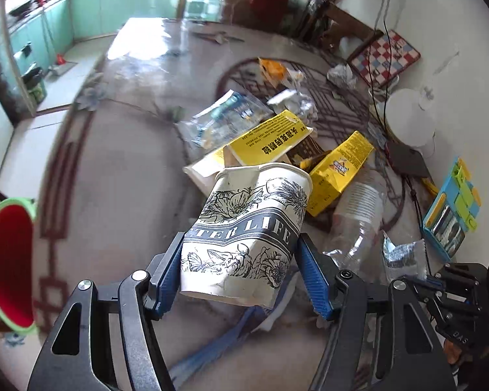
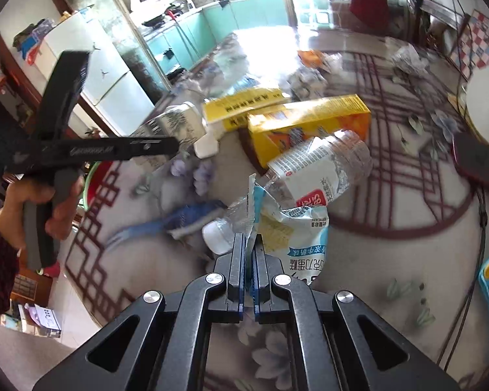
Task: Collect trash
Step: 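Grasp the white paper cup with the left tool while the right tool grasps the snack wrapper, then move cup and wrapper over the red bucket and open both tools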
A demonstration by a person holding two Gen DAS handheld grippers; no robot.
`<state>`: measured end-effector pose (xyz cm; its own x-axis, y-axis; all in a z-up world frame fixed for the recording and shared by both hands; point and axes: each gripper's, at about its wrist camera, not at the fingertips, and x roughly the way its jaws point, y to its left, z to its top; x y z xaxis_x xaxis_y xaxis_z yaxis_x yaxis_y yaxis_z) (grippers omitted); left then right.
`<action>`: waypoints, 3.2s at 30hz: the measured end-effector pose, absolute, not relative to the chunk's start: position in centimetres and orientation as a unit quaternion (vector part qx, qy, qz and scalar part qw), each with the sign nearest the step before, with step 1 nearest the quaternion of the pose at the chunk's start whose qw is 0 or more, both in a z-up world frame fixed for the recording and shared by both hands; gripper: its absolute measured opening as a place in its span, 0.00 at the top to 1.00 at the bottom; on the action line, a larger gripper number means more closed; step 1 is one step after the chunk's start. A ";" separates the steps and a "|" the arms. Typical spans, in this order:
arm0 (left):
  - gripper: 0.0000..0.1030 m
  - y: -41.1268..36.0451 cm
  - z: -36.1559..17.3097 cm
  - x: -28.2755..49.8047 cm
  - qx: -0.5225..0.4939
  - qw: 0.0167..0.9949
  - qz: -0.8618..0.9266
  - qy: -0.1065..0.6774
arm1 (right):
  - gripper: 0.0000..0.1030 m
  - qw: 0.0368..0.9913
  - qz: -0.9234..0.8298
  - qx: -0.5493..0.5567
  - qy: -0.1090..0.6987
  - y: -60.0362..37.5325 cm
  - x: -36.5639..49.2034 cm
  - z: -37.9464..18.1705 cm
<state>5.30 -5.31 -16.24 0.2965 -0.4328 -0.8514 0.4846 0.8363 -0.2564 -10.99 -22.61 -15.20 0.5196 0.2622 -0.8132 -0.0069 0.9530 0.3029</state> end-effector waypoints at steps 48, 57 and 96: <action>0.37 11.8 -12.2 7.7 -0.085 0.853 -0.178 0.484 | 0.98 0.889 0.126 0.112 0.425 -8.9 -3.0 -9.3; 0.37 17.0 -13.3 9.4 -0.083 0.850 -0.167 0.492 | 0.98 0.891 0.129 0.110 0.422 -3.4 -0.7 -9.0; 0.34 30.2 -21.0 16.8 -0.093 0.829 -0.054 0.549 | 0.85 0.823 0.272 0.125 0.483 14.5 13.0 -16.3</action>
